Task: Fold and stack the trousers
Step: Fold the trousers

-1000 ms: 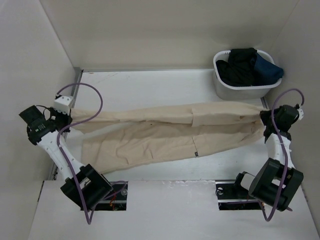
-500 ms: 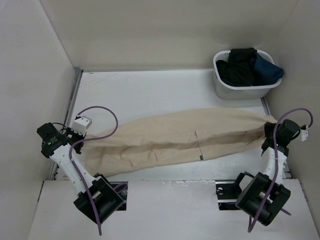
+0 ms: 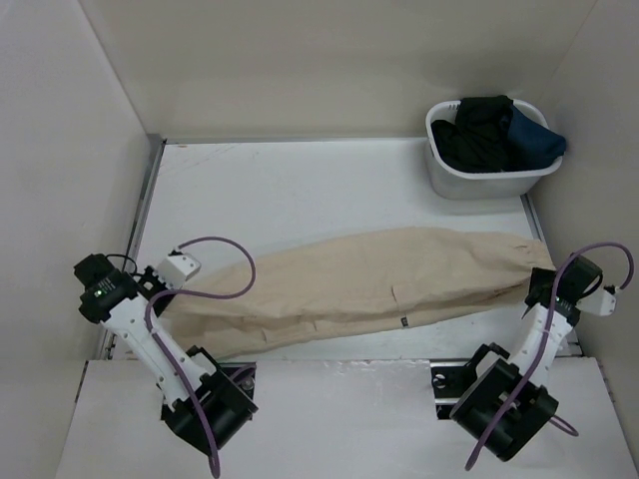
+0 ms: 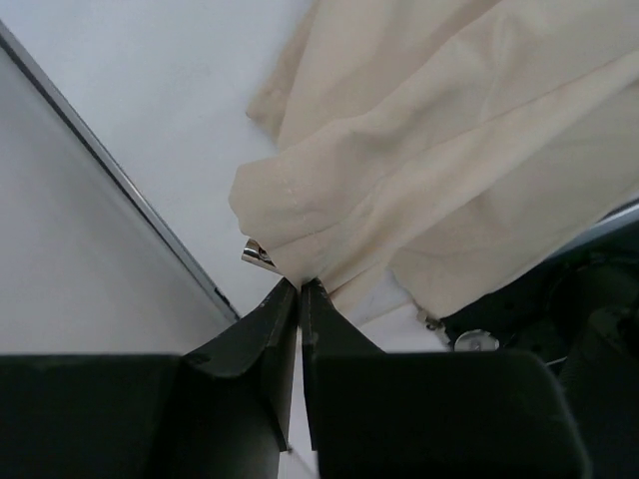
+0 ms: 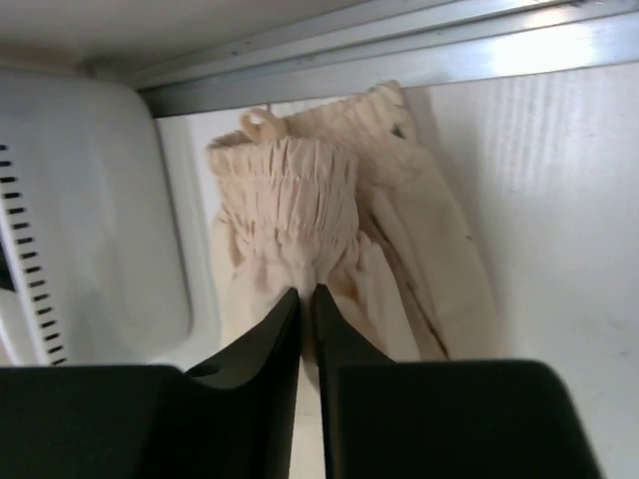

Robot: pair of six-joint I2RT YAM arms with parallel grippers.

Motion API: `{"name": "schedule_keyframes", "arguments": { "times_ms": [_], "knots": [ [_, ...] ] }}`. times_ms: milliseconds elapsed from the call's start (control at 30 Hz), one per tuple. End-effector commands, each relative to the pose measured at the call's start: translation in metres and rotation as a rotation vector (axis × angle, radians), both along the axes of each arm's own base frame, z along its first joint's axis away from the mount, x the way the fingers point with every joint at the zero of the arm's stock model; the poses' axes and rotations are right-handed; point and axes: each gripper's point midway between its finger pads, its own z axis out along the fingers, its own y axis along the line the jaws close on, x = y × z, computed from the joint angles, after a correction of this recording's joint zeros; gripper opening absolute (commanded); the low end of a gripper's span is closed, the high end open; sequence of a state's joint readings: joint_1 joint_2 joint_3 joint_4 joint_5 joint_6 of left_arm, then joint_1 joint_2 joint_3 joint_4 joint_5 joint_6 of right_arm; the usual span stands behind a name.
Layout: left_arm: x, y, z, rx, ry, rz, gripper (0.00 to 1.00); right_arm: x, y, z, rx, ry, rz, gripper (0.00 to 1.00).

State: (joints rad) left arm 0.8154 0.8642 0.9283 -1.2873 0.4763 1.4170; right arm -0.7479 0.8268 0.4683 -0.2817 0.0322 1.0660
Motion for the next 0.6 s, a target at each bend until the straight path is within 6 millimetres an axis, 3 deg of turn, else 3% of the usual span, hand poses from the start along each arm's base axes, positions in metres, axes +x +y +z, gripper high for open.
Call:
{"name": "schedule_keyframes", "arguments": {
  "times_ms": [0, 67, 100, 200, 267, 333, 400, 467, 567],
  "knots": [
    [-0.052, -0.025, -0.032, -0.008, 0.244, -0.179, 0.05, -0.007, -0.006, 0.009, 0.027, 0.02, -0.061, 0.28],
    [-0.077, -0.024, -0.051, 0.027, 0.38, -0.223, 0.1, -0.013, -0.008, 0.011, 0.049, 0.016, -0.104, 0.51],
    [-0.087, -0.021, -0.058, 0.044, 0.438, -0.225, 0.13, -0.021, -0.011, 0.012, 0.048, 0.019, -0.138, 0.54],
    [-0.098, -0.009, -0.059, 0.099, 0.511, -0.214, 0.25, -0.033, -0.018, 0.027, -0.018, 0.024, -0.183, 0.53],
    [-0.101, -0.003, -0.052, 0.128, 0.536, -0.216, 0.34, -0.028, -0.02, 0.049, -0.094, 0.023, -0.158, 0.49],
    [-0.099, 0.008, -0.041, 0.175, 0.547, -0.215, 0.37, -0.015, -0.018, 0.083, -0.179, -0.014, -0.106, 0.49],
    [-0.084, 0.025, -0.025, 0.236, 0.51, -0.208, 0.4, 0.006, -0.012, 0.123, -0.283, -0.057, -0.021, 0.49],
    [-0.05, 0.044, -0.009, 0.293, 0.393, -0.177, 0.44, 0.038, 0.013, 0.151, -0.384, -0.088, 0.142, 0.49],
    [0.013, 0.06, 0.011, 0.263, 0.143, -0.076, 0.55, 0.076, 0.07, 0.161, -0.507, -0.098, 0.385, 0.49]
  ]
}}
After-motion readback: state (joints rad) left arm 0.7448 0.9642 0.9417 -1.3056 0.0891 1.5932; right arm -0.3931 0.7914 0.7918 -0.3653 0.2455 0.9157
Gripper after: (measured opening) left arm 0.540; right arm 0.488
